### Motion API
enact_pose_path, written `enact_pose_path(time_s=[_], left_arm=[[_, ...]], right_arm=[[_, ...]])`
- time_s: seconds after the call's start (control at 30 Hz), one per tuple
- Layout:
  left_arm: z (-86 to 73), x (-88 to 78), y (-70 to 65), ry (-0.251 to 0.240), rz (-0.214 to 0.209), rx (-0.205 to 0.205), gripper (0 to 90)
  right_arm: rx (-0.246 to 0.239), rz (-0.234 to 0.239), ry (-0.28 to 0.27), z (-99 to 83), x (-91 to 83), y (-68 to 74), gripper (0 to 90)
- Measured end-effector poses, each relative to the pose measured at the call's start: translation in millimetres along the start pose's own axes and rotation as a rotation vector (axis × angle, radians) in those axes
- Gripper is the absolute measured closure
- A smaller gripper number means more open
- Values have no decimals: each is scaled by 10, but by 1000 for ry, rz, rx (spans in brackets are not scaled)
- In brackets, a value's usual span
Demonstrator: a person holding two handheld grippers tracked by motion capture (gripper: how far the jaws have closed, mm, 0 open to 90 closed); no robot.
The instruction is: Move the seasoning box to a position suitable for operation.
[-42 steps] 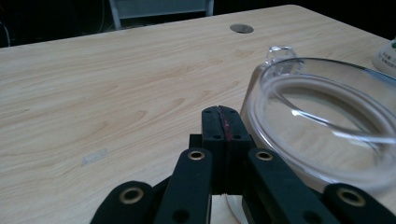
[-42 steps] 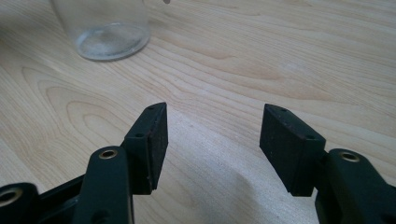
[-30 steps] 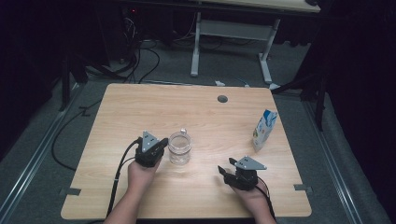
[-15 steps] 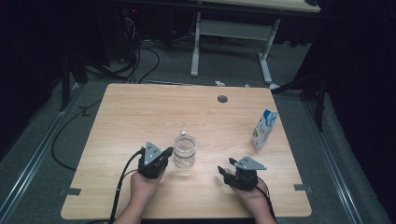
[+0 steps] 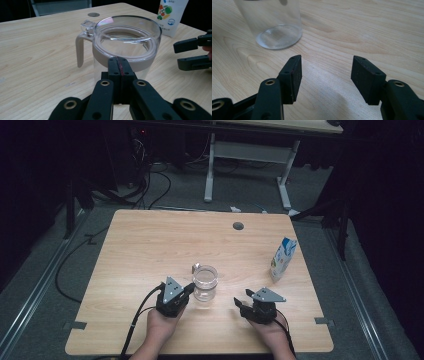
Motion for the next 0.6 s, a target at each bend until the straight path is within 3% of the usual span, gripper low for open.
enact_pose_path(time_s=[0.6], left_arm=[[24,86,-160,8,-43,19,900]], right_arm=[[-2,3,-4,2,-1,0,421]])
Point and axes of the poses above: each handheld gripper's, and its own axes: x roughly forward along the jaws, z roughly out of its top, y roughly to its left, the point moved 2 cm from there along x, roughly forward along the jaws, and after that the axes turned 6 degrees about -x, right-handed, at the moved point
